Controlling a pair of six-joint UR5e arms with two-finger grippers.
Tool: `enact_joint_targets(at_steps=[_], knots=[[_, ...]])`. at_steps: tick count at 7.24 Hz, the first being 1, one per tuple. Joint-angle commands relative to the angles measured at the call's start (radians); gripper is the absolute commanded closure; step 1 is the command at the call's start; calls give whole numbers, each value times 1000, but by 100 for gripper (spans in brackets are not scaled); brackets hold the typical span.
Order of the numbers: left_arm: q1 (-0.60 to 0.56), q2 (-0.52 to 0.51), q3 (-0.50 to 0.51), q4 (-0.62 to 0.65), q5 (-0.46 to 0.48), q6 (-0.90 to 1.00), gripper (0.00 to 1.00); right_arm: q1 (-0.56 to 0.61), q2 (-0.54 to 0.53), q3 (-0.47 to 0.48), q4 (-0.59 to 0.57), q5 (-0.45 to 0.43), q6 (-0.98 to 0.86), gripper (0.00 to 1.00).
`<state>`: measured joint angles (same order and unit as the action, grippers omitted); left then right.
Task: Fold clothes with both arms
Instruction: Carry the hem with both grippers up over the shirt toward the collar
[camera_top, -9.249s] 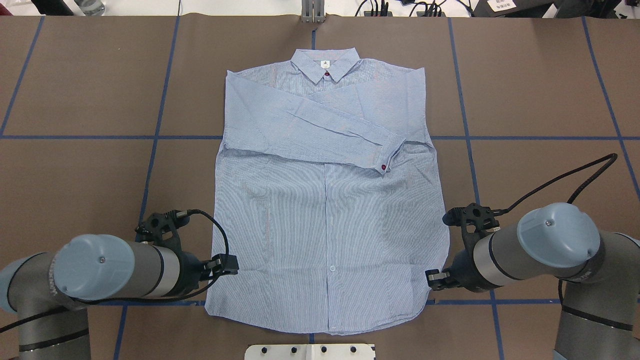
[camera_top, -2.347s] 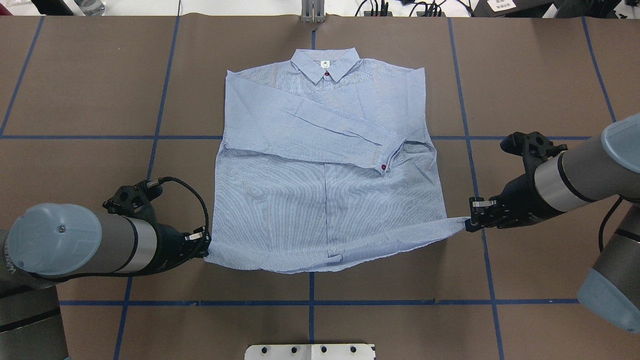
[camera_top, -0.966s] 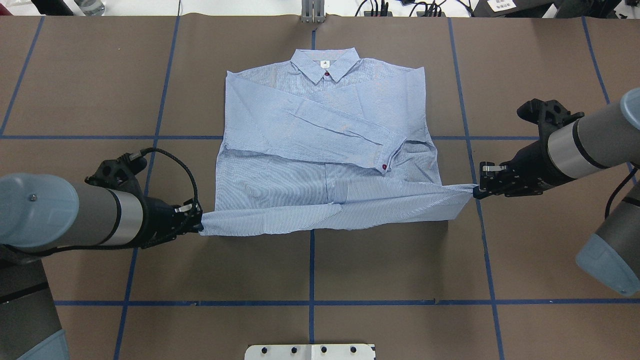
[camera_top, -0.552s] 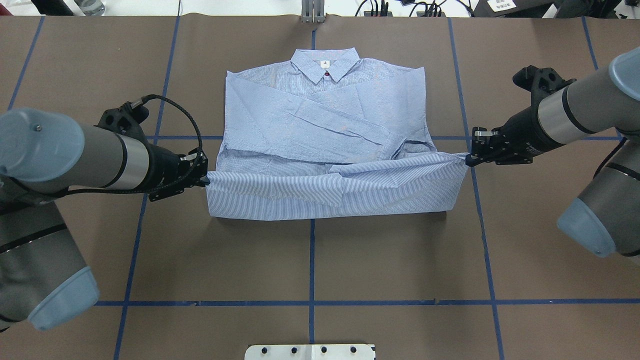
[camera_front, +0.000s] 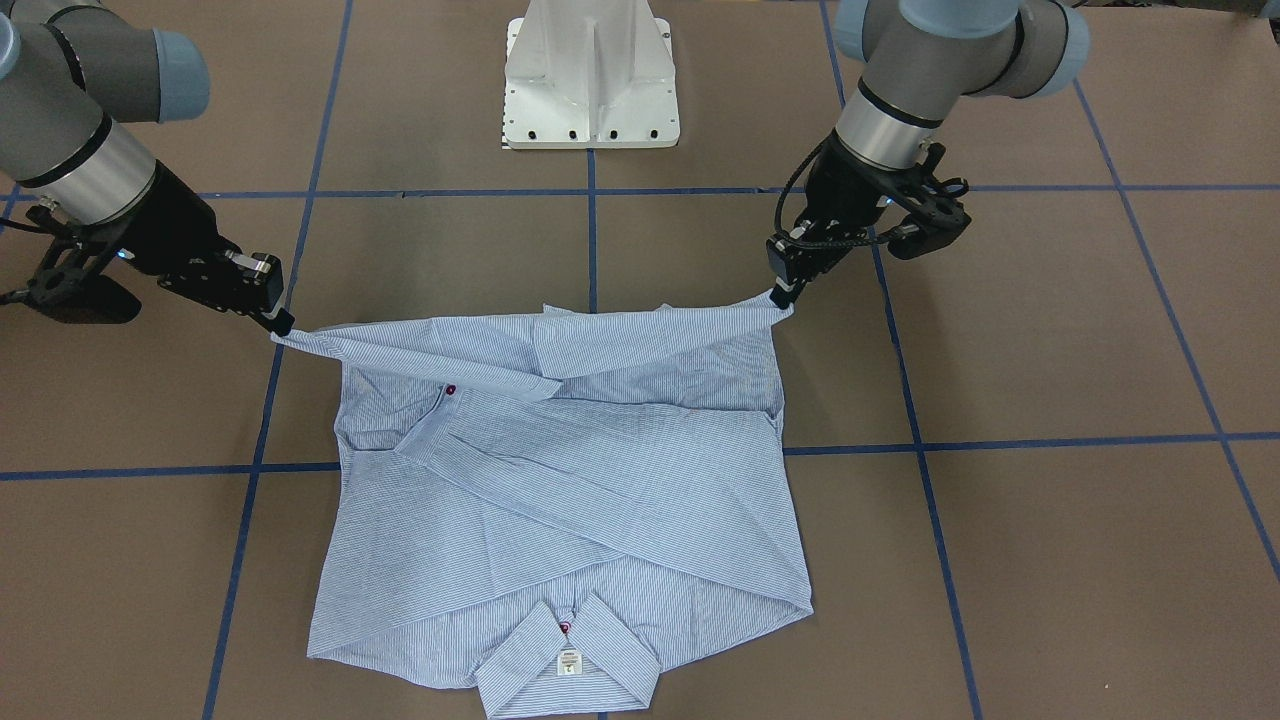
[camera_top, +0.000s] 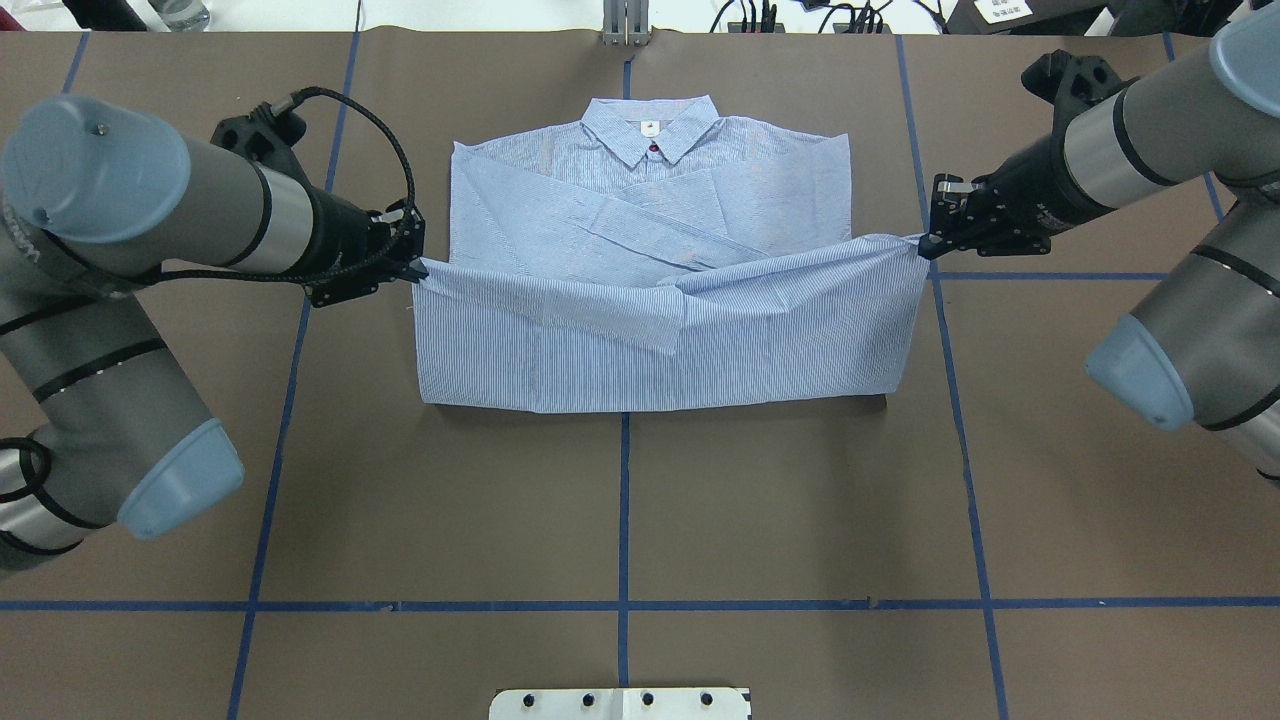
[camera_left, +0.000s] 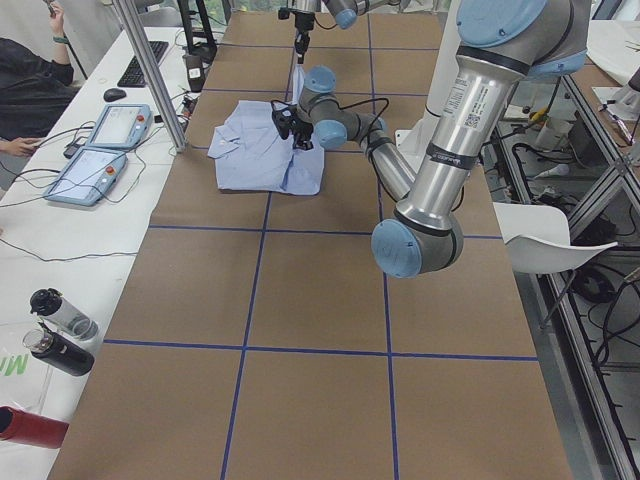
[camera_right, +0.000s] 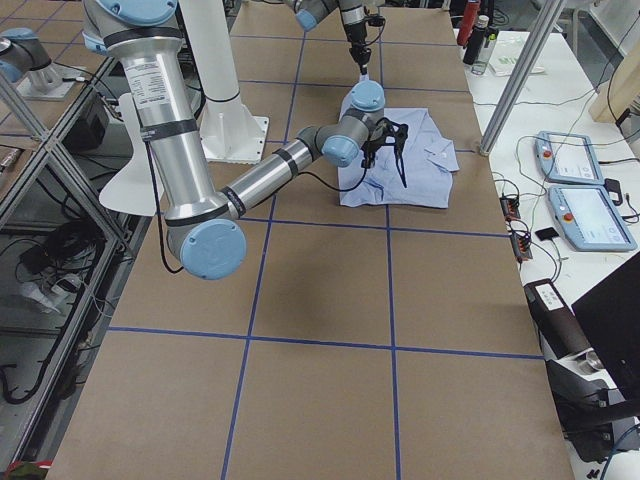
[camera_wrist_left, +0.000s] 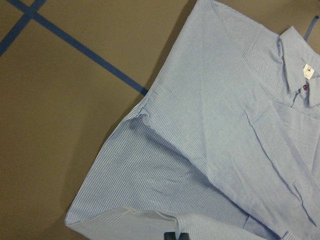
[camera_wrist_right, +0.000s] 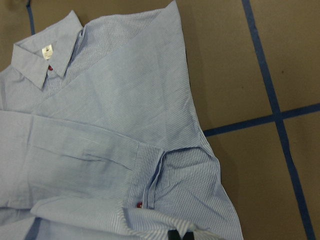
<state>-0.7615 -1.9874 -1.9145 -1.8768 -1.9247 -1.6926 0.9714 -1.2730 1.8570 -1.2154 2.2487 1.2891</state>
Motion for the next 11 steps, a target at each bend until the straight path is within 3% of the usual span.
enact_joint_targets(at_steps=[1,3,6,10,11], knots=[[-97,-34,82,-18,-37,95,100,68,59,-70,0,6,-1,100],[-101,-127,199,-69,-37,94,100,78,153,-183,4,5,-7,100],[-102,-162,352,-224,-36,94,100,79,280,-339,8,3,-13,100],[-149,-215,459,-288,-37,96,100,85,360,-449,10,0,-17,100],[-178,-223,460,-288,-77,96,100,96,360,-450,11,2,-19,100]])
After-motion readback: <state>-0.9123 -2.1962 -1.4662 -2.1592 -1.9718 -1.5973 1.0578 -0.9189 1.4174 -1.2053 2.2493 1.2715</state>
